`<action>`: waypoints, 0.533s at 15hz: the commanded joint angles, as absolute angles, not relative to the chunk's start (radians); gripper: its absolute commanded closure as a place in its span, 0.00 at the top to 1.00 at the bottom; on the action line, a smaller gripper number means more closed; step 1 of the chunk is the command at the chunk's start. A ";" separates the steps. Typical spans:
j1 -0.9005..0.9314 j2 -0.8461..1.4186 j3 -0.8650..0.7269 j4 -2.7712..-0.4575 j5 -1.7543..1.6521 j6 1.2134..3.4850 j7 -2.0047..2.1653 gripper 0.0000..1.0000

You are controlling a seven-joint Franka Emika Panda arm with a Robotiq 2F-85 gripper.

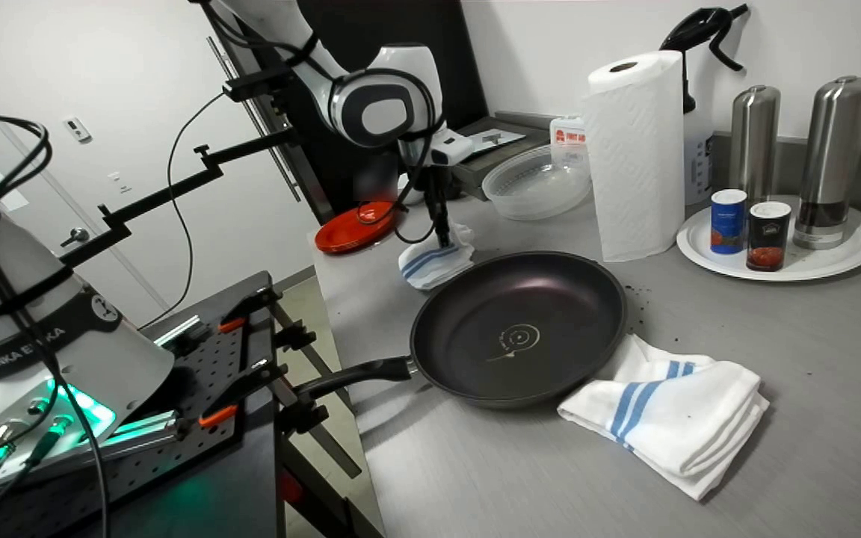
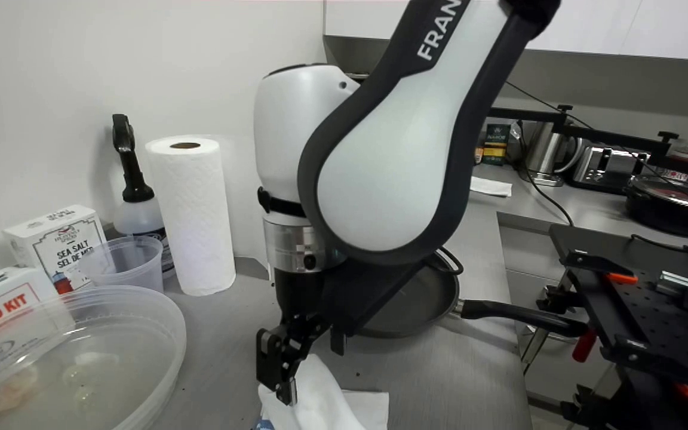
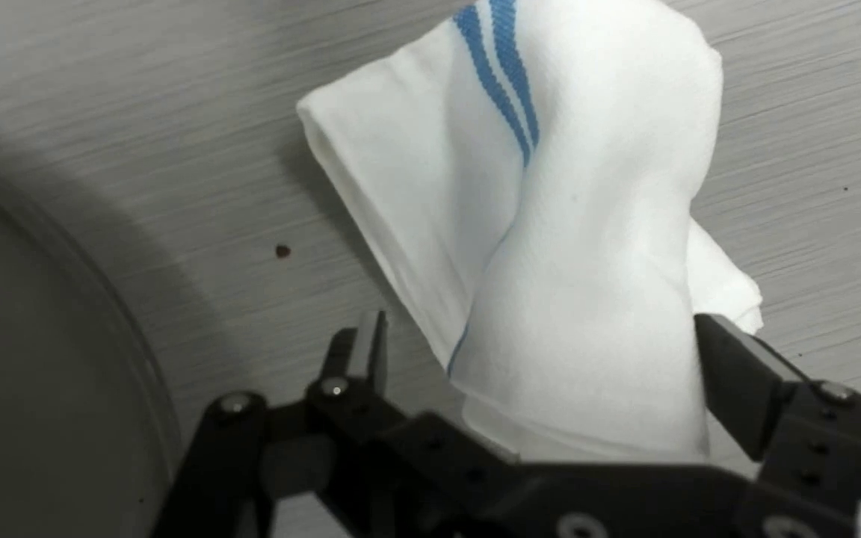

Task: Pick up the towel and wide the frying pan

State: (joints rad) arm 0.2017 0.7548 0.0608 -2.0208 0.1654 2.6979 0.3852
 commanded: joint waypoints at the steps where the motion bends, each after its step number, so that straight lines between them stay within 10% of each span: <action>1: 0.188 0.675 0.032 -2.077 0.134 2.701 0.309 1.00; 8: 0.085 0.522 0.023 -2.151 0.122 2.686 0.146 1.00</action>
